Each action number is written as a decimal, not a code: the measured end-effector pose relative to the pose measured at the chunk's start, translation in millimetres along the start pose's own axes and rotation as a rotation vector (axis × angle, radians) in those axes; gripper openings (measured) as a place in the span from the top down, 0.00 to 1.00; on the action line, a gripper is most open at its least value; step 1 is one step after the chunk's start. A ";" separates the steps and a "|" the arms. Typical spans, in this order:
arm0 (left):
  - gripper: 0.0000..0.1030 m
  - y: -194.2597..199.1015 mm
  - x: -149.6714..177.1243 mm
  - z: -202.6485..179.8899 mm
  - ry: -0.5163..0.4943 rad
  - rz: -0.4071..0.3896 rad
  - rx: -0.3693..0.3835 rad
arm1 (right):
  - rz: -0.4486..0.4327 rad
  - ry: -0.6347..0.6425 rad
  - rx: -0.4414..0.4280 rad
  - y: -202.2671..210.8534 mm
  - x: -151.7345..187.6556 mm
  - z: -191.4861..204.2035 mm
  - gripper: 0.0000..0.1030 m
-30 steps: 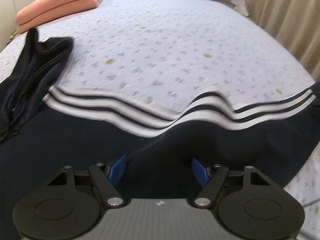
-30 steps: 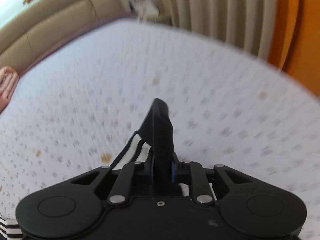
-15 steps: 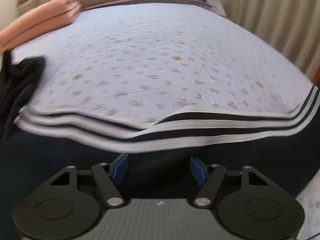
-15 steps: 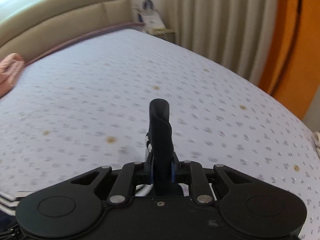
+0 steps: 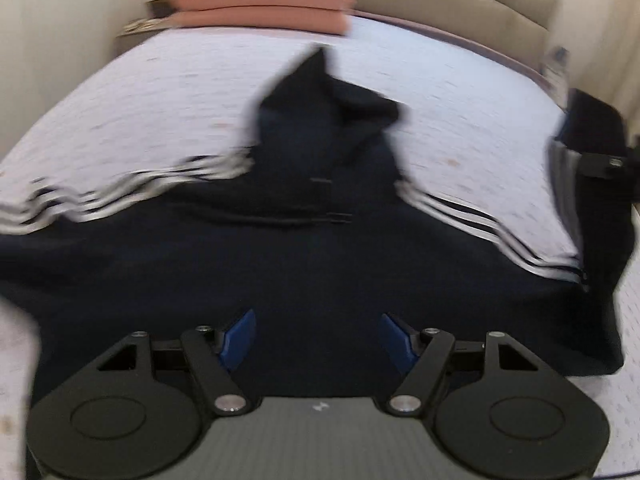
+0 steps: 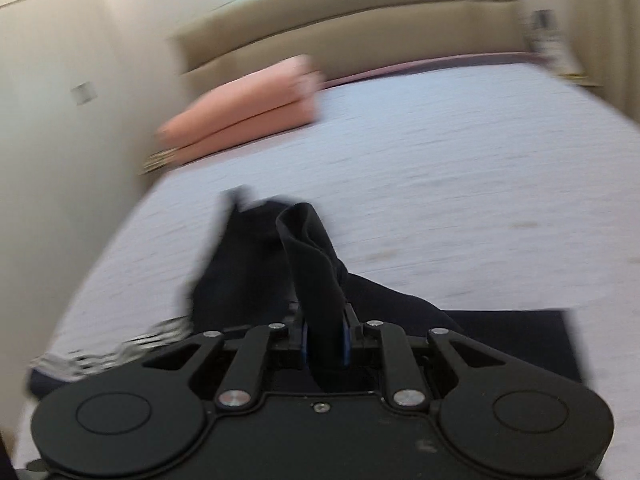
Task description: Fold large clothes
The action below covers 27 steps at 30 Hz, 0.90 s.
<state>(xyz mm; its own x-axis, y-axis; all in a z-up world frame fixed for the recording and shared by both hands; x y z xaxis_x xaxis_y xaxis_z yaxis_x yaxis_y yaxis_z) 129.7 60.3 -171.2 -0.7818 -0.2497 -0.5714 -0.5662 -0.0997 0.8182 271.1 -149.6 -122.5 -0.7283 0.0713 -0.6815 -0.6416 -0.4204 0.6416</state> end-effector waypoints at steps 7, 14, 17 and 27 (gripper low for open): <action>0.31 6.9 -5.7 122.2 0.092 0.009 -0.073 | 0.217 0.035 -0.226 -86.6 56.7 144.9 0.21; 0.30 -3.8 -4.2 166.4 0.080 0.060 0.034 | 0.282 0.062 0.003 -68.5 80.4 83.7 0.28; 0.30 -18.2 -9.0 162.3 0.111 0.088 0.145 | 0.278 0.034 0.219 -56.9 84.1 25.3 0.65; 0.37 -91.7 -18.9 136.8 0.286 0.182 0.332 | 0.368 0.053 0.416 -77.3 124.3 -11.1 0.73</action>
Point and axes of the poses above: each gripper's, at about its wrist camera, not at the fingertips, and y roughly against the way its jaws point, z to its left, x to its underside, the point moved 8 cm from there along -y, roughly the way its jaws point, and after that the axes turned 3 degrees about -x, right-handed, at the moved point
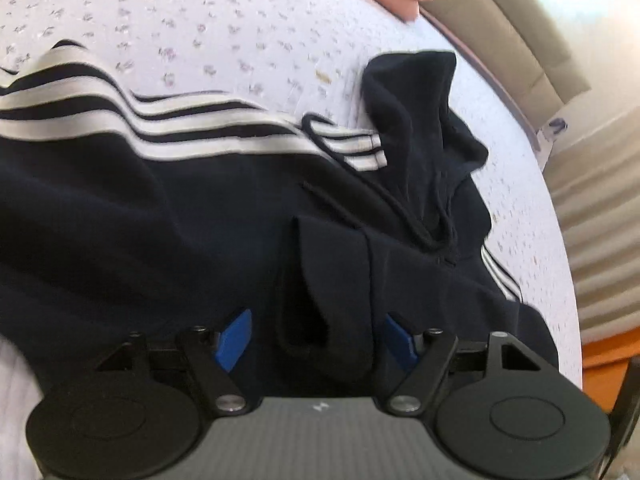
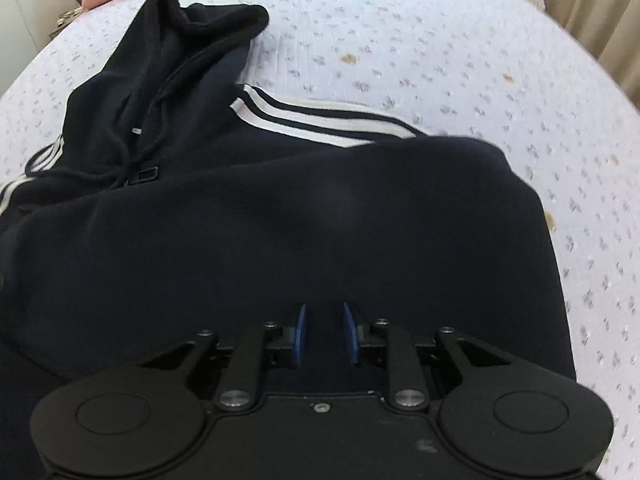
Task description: Fold large clothes
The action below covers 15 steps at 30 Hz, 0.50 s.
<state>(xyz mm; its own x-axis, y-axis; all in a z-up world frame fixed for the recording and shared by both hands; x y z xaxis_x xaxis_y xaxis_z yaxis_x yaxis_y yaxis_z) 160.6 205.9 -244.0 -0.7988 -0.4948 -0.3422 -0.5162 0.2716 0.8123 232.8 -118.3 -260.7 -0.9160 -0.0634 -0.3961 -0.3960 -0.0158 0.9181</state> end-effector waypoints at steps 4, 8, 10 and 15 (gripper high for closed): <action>0.95 -10.3 -1.7 -10.3 -0.049 -0.002 -0.038 | -0.014 0.045 0.040 0.2 2.2 8.5 0.73; 0.96 14.8 -11.5 -27.1 -0.106 -0.088 0.017 | -0.003 0.031 0.026 5.2 -5.4 10.2 0.73; 0.96 37.9 -22.7 -34.9 -0.114 -0.144 0.055 | -0.031 0.023 0.001 20.0 -9.5 13.5 0.73; 0.96 84.7 -47.3 -19.8 -0.189 -0.258 -0.090 | -0.118 0.009 -0.024 54.4 -23.3 18.2 0.72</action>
Point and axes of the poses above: each gripper's, at about its wrist camera, not at the fingertips, and y roughly against the way its jaws point, z to its left, x to its underside, the point moved 8 cm from there along -y, roughly the way its jaws point, and after that the axes turned 3 degrees about -x, right-handed, at the moved point
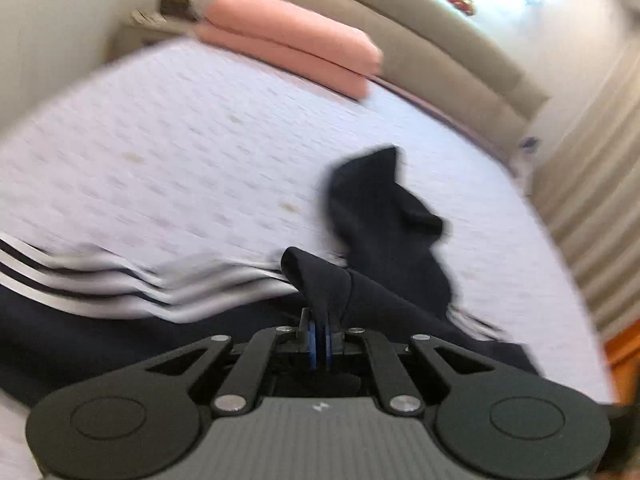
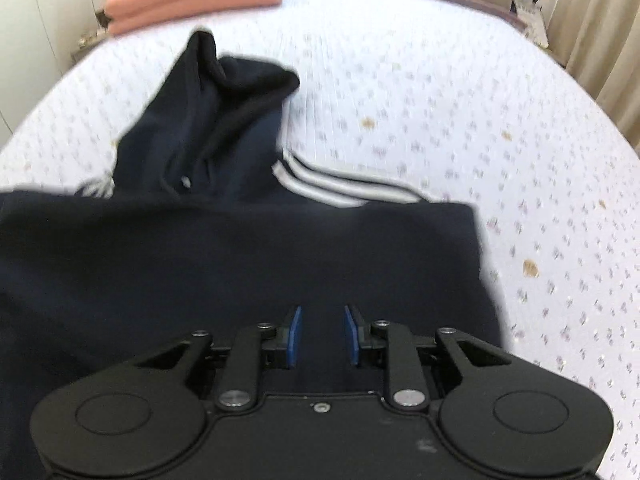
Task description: Fold large clothes
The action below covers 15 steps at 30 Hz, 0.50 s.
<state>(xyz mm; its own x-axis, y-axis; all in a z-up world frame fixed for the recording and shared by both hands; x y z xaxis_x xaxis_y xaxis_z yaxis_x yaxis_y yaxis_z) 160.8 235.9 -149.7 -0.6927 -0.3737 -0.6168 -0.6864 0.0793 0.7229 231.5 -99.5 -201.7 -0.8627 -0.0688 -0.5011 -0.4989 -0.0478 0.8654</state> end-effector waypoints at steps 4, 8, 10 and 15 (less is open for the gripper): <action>0.95 -13.3 21.7 40.7 -0.064 0.080 -0.200 | 0.011 -0.032 0.017 -10.7 4.2 0.3 0.72; 0.80 -26.1 43.4 50.5 -0.150 0.102 -0.351 | 0.178 -0.054 0.052 -56.7 33.7 -0.2 0.71; 0.79 -11.3 38.4 45.6 -0.134 0.048 -0.325 | 0.162 -0.035 0.055 -51.9 28.5 2.0 0.69; 0.81 -4.7 25.1 -7.2 -0.122 0.023 -0.068 | 0.049 0.004 -0.016 -10.1 4.8 21.6 0.69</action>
Point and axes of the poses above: each gripper's, at about its wrist camera, not at the fingertips, and y roughly against the way its jaws point, z to its left, x to its underside, the point moved 8 cm from there along -y, roughly the way its jaws point, and after that the axes turned 3 degrees about -x, right-handed, at the moved point
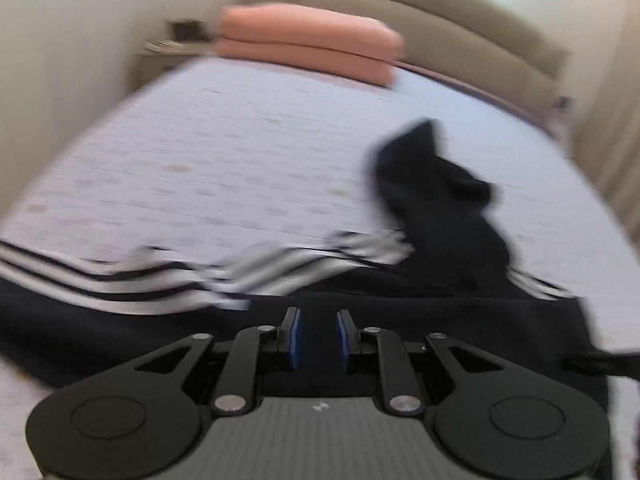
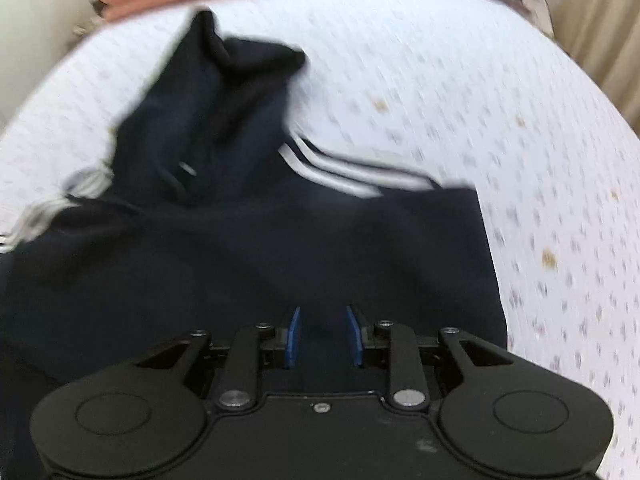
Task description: Fold large clothes
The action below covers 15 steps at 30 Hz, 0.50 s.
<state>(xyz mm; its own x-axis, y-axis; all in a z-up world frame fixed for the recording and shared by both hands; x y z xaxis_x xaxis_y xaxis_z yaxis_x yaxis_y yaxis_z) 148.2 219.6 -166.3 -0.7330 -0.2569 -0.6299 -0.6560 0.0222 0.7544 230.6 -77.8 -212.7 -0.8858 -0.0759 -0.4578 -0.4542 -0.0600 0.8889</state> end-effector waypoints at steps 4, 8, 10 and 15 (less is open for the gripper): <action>0.85 -37.2 17.6 -29.5 -0.009 0.107 0.052 | 0.041 0.020 -0.026 -5.8 6.6 17.1 0.70; 0.90 -74.0 47.0 -25.3 0.046 0.229 0.018 | 0.171 0.030 0.003 -41.2 27.8 26.3 0.67; 0.90 -70.9 47.4 -19.5 0.077 0.209 0.040 | 0.148 0.041 0.011 -41.6 26.7 28.3 0.66; 0.88 -40.5 40.7 11.2 0.144 0.145 0.017 | 0.162 0.046 0.008 -39.8 27.3 31.7 0.64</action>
<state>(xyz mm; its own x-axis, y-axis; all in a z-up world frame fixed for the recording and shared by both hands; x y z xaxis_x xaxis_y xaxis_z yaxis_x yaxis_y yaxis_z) 143.0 219.0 -224.6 -0.7876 -0.3850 -0.4811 -0.5494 0.0851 0.8312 221.4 -45.9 -260.0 -0.9421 -0.1298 -0.3091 -0.3072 -0.0350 0.9510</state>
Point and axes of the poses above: each gripper's, at about its wrist camera, not at the fingertips, and y roughly against the way its jaws point, z to its left, x to its underside, the point moved 8 cm from there along -y, roughly the way its jaws point, and after that the axes turned 3 degrees about -x, right-handed, at the moved point
